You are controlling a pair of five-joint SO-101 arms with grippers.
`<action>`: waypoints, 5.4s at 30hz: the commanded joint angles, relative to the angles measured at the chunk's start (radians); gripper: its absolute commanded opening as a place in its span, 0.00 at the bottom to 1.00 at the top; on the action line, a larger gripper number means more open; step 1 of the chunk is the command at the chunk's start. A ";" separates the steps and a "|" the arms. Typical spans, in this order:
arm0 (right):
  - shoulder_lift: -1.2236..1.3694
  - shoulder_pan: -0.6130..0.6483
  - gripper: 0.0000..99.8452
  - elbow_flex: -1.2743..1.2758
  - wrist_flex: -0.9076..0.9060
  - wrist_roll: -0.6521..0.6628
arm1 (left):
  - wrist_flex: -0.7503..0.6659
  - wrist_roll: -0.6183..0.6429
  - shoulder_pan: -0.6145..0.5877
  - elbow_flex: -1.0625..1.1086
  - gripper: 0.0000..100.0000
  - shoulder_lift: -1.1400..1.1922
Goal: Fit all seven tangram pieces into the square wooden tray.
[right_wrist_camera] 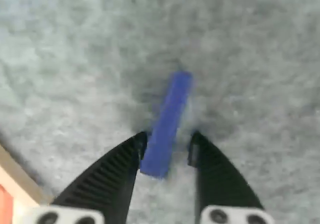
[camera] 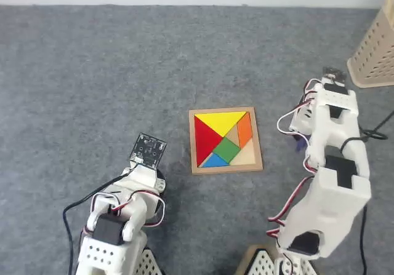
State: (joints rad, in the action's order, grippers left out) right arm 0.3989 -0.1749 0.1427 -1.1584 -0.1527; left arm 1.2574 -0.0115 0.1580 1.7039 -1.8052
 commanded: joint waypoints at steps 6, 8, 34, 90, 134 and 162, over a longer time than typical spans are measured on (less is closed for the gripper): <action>-0.137 0.012 0.01 0.012 -0.039 0.015 | 0.006 0.006 0.002 -0.019 0.01 -0.020; -0.211 0.015 0.01 0.011 -0.077 0.011 | 0.006 0.006 0.002 -0.019 0.01 -0.020; -0.475 0.516 0.01 0.356 0.065 -0.084 | 0.006 0.006 0.002 -0.019 0.01 -0.020; -0.415 0.433 0.09 0.273 -0.035 -0.132 | 0.006 0.006 0.002 -0.019 0.01 -0.020; -0.421 0.446 0.08 0.336 0.065 0.037 | 0.006 0.006 0.002 -0.019 0.01 -0.020; -1.469 0.251 0.01 1.132 0.242 0.344 | 0.006 0.006 0.002 -0.019 0.01 -0.020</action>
State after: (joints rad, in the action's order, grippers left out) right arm -0.9590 0.1335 1.2474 -0.9436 0.1695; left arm 1.2574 -0.0115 0.1580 1.7039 -1.8052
